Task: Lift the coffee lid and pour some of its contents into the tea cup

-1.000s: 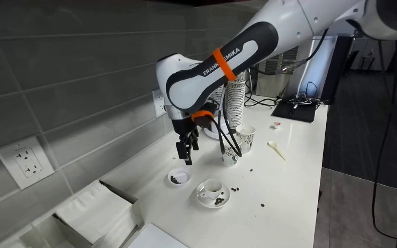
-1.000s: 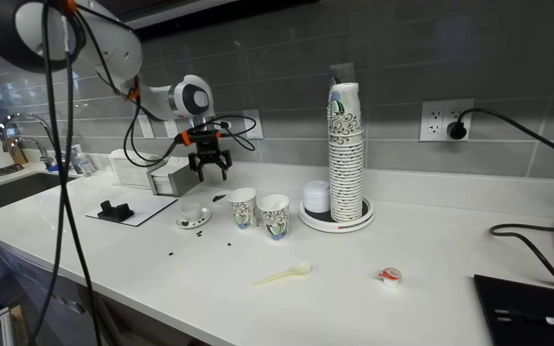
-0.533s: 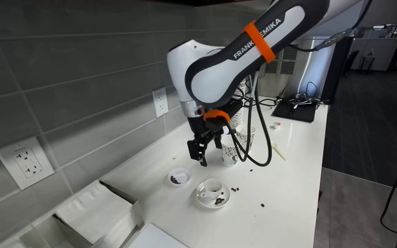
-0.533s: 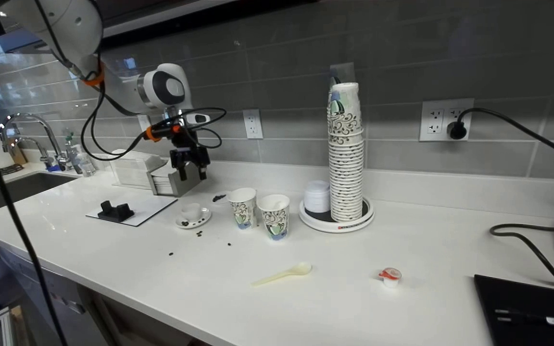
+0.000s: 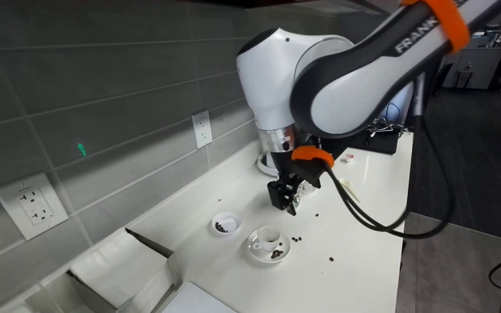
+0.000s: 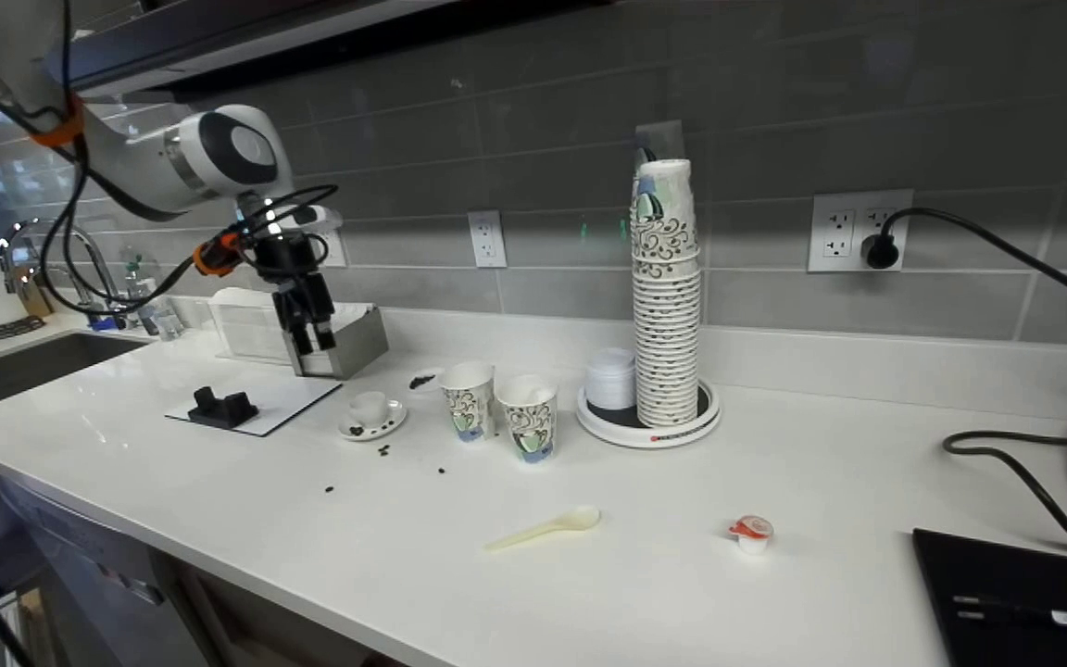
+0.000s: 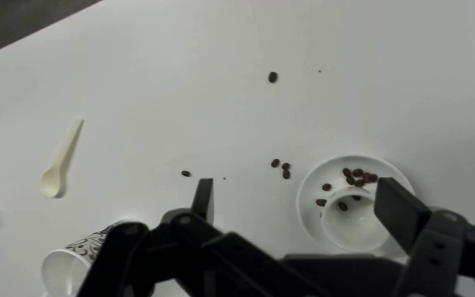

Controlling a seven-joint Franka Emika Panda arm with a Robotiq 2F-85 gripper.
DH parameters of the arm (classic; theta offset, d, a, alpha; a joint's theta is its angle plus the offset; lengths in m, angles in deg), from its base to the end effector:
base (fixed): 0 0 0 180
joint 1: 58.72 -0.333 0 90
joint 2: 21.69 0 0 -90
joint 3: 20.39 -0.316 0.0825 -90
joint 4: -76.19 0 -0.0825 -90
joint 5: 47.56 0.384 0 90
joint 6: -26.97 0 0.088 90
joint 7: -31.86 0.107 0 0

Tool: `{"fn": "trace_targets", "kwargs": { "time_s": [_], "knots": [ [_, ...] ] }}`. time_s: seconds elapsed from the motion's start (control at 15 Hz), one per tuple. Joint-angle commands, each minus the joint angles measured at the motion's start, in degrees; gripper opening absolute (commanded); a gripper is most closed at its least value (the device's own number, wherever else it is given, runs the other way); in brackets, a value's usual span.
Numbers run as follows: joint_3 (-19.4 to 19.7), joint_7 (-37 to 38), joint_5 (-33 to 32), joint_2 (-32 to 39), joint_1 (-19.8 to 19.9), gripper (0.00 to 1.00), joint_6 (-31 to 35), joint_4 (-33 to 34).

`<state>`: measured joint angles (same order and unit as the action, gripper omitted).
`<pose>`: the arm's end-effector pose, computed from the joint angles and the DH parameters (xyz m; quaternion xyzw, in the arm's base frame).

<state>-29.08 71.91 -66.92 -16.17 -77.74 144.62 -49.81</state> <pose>0.4657 0.2241 0.3244 0.9843 -0.0100 -0.0246 0.1747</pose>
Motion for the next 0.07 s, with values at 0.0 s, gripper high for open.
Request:
{"fn": "trace_targets", "kwargs": {
  "time_s": [0.0],
  "knots": [
    [-1.72, 0.42, -0.52, -1.82, 1.35, 1.00, -0.14, -1.80]
  ]
}}
